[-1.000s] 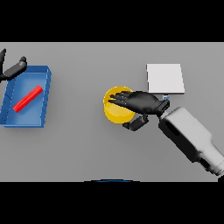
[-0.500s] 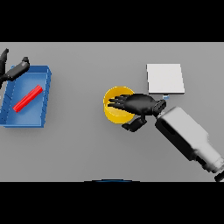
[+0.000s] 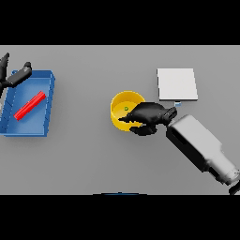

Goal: Pick up the red beaker and tilt it to pour out 1 green nut into yellow bowl. Pick up the yellow bowl and place it on the metallic measuring scale.

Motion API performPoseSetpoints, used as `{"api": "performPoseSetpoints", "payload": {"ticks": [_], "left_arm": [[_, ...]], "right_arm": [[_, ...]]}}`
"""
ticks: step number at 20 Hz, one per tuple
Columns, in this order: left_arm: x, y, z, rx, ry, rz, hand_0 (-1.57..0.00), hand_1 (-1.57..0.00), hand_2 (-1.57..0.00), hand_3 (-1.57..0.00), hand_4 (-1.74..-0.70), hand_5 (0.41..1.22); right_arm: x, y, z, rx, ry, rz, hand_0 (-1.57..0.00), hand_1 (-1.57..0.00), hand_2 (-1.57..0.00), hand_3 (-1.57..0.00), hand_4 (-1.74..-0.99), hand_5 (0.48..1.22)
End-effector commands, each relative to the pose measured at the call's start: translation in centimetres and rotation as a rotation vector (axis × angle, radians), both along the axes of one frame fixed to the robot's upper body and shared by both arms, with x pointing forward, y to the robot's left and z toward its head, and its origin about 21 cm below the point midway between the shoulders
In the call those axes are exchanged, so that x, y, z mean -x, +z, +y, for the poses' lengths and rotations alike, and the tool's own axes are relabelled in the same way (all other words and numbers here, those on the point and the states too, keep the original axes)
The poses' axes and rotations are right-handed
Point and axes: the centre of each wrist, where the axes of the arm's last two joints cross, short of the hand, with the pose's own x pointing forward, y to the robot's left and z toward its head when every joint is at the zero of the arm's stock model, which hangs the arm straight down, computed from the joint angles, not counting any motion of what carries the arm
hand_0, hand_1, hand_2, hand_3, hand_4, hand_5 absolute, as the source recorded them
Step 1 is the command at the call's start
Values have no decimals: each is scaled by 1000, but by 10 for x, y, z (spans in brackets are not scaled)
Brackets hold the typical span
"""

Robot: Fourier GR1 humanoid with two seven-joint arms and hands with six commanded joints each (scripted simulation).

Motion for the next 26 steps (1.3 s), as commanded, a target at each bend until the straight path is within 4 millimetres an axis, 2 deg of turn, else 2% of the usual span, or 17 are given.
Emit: {"api": "performPoseSetpoints", "payload": {"ticks": [1,4,6,9,10,13,16,18,19,21,23,24,26], "left_arm": [[-1,0,1,5,4,-2,1,1,1,1,-791,733],[-2,0,0,7,-1,-3,1,1,1,1,-793,735],[-2,-3,1,2,4,0,1,1,1,1,-792,732],[-1,-2,-1,7,-5,-7,1,1,1,1,-788,725],[-2,3,1,1,-1,-8,1,1,1,1,-785,724],[0,-3,0,-3,-3,-4,1,1,1,1,-784,727],[-2,1,4,-6,7,-14,1,1,1,1,-788,733],[-1,3,5,0,-6,-23,1,1,1,1,-797,737],[-3,6,4,-2,-8,-28,1,1,1,1,-798,737],[-2,5,4,-1,-11,-29,1,1,1,1,-799,741],[-5,7,7,-6,1,-28,1,1,1,1,-795,747],[-1,4,9,-8,-2,-26,1,1,1,1,-794,748],[-3,7,9,-10,-4,-31,1,1,1,1,-790,753]], "right_arm": [[1,2,0,5,-8,5,-938,-806,-787,-978,-1521,1108],[1,3,-1,5,-1,5,-1247,-1179,-1169,-1054,-1621,1163],[1,3,1,8,1,-5,-1364,-1320,-1314,-1111,-1659,1184],[-2,14,-3,20,-27,-15,-1465,-1443,-1439,-1212,-1692,1202],[-4,21,-5,18,-26,-15,-1486,-1468,-1466,-1260,-1699,1206],[-4,37,-6,-3,-35,-20,-1528,-1518,-1517,-1357,-1714,1213],[-3,52,-13,4,-49,-43,-1549,-1544,-1543,-1325,-1721,1217],[-2,59,-10,15,-68,-45,-1557,-1554,-1553,-1309,-1722,1218],[-3,61,-7,18,-73,-47,-1560,-1546,-1556,-1361,-1724,1218],[-7,67,-7,14,-85,-48,-1564,-1555,-1561,-1319,-1723,1218],[-11,72,-12,13,-126,-75,-1566,-1561,-1565,-1269,-1723,1219],[-13,77,-18,20,-140,-97,-1471,-1535,-1566,-1279,-1723,1220],[-19,80,-27,39,-183,-130,-1506,-1548,-1568,-1324,-1723,1220]]}}
